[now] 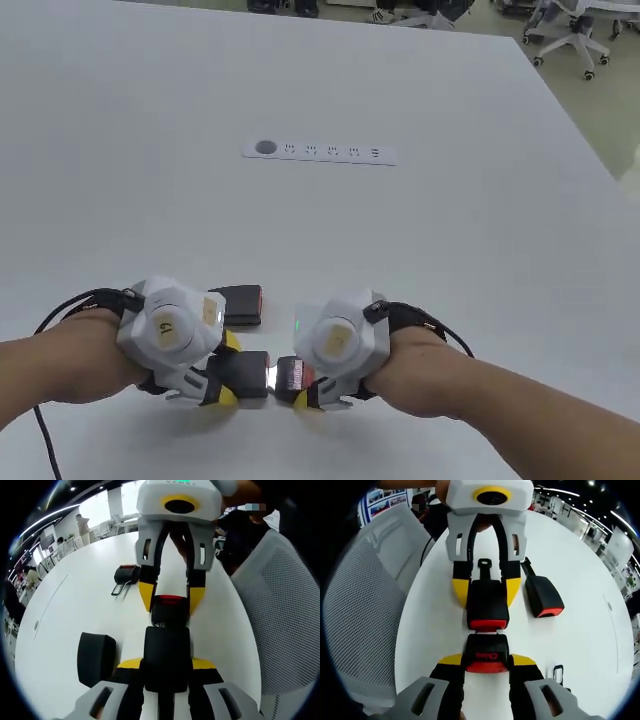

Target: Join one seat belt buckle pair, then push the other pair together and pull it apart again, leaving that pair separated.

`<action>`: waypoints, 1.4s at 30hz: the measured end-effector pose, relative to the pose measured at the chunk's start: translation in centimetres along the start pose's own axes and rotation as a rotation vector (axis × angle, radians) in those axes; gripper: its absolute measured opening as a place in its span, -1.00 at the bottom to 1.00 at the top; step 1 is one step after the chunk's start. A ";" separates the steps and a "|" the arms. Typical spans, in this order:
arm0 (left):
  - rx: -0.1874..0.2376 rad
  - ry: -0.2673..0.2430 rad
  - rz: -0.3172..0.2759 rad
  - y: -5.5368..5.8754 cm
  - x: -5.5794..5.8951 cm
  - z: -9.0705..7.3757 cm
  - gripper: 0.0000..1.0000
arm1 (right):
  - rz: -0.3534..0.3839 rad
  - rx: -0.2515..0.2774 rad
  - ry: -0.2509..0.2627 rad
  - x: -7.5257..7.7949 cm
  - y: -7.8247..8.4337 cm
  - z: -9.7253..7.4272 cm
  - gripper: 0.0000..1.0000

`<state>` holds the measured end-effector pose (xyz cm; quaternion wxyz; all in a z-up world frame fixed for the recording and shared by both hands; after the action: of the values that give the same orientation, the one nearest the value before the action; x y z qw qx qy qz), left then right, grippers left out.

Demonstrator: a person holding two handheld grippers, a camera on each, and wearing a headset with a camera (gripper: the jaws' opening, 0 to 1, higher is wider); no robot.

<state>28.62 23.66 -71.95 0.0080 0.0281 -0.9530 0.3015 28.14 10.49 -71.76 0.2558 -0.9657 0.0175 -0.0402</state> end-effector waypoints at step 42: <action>-0.019 -0.001 -0.010 0.4 -0.1 -0.2 -0.33 | -0.002 -0.033 -0.010 0.1 -0.1 0.1 -0.40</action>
<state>28.65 24.09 -72.00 0.0095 0.0329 -0.9556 0.2925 28.23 10.65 -71.77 0.2400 -0.9700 0.0159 -0.0352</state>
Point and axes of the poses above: the centre of the closed fingertips' face, and the gripper's own axes: z roughly forward along the fingers, x roughly to its right, y roughly out of its underside, the point moved 7 cm from there along -z, roughly backward along the fingers, and after that the axes turned 2 degrees about y, right-handed, at the moved point
